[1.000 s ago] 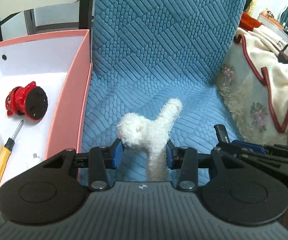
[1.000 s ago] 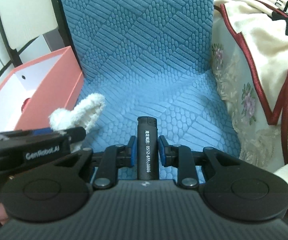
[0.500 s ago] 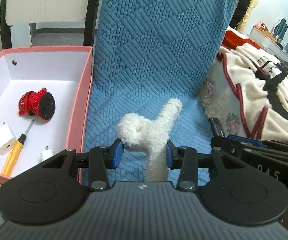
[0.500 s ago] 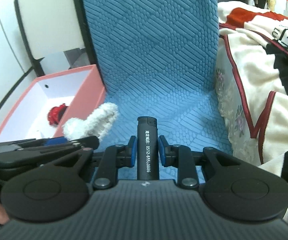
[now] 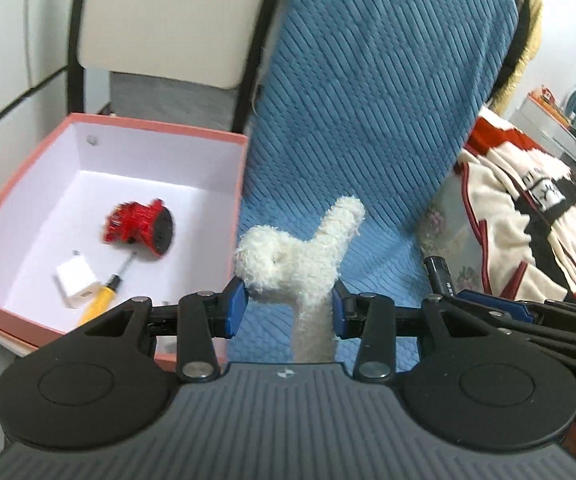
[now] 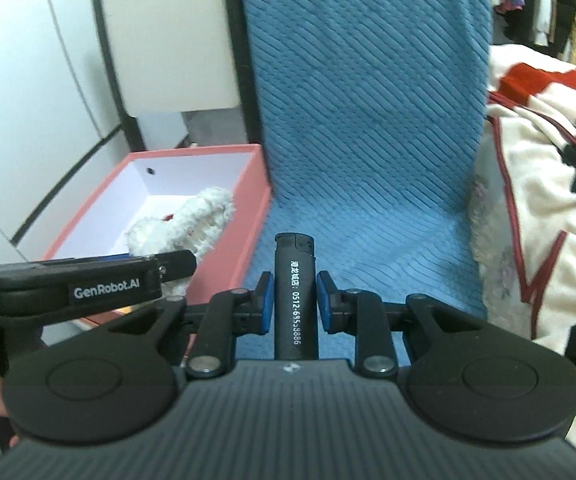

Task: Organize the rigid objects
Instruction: 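Carry the hair clip and USB stick over the pink box with both tools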

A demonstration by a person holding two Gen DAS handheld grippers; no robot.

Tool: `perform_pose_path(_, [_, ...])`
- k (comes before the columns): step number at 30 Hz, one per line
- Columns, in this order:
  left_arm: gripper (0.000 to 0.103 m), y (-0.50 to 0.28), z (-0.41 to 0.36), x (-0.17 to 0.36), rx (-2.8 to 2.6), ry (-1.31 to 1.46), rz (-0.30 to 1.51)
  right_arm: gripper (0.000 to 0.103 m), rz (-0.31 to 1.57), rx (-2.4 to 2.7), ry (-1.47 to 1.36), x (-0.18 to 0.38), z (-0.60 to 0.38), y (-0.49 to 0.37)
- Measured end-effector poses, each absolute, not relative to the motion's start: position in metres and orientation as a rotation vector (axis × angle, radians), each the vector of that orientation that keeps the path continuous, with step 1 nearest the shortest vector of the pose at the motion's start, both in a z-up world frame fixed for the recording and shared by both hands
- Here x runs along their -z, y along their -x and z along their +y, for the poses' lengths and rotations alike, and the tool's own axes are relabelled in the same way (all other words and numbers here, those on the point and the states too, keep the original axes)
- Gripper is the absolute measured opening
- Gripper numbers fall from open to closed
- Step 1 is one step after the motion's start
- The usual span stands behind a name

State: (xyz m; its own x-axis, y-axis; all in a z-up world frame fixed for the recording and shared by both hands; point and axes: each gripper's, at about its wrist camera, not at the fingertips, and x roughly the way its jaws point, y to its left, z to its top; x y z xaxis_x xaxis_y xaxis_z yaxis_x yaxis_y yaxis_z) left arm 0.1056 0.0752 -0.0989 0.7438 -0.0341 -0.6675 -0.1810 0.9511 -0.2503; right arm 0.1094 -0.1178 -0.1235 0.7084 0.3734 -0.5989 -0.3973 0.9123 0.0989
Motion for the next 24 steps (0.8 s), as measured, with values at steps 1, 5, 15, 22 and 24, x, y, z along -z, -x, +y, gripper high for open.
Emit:
perform_pose_path(1, [0.047,-0.100,0.082,0.097,-0.094,0.313,0.725,0.026,0.651,-0.439,0.044,0.121,-0.111,-0.108])
perform_pose_path(5, [0.047,-0.083,0.110,0.083,-0.138,0.319,0.704,0.026,0.643,-0.494,0.052,0.112,-0.085,-0.101])
perform_pose_path(15, [0.047,-0.043,0.181,0.057,-0.235,0.343,0.674,0.026,0.640,-0.611,0.086,0.099,-0.019,-0.087])
perform_pose_path(22, [0.047,-0.049,0.213,0.064,-0.267,0.357,0.700,0.026,0.668,-0.627,0.108,0.104,0.008,-0.096])
perform_pose_path(24, [0.047,-0.055,0.218,0.068,-0.267,0.358,0.709,0.026,0.686,-0.630,0.111,0.108,0.014,-0.101])
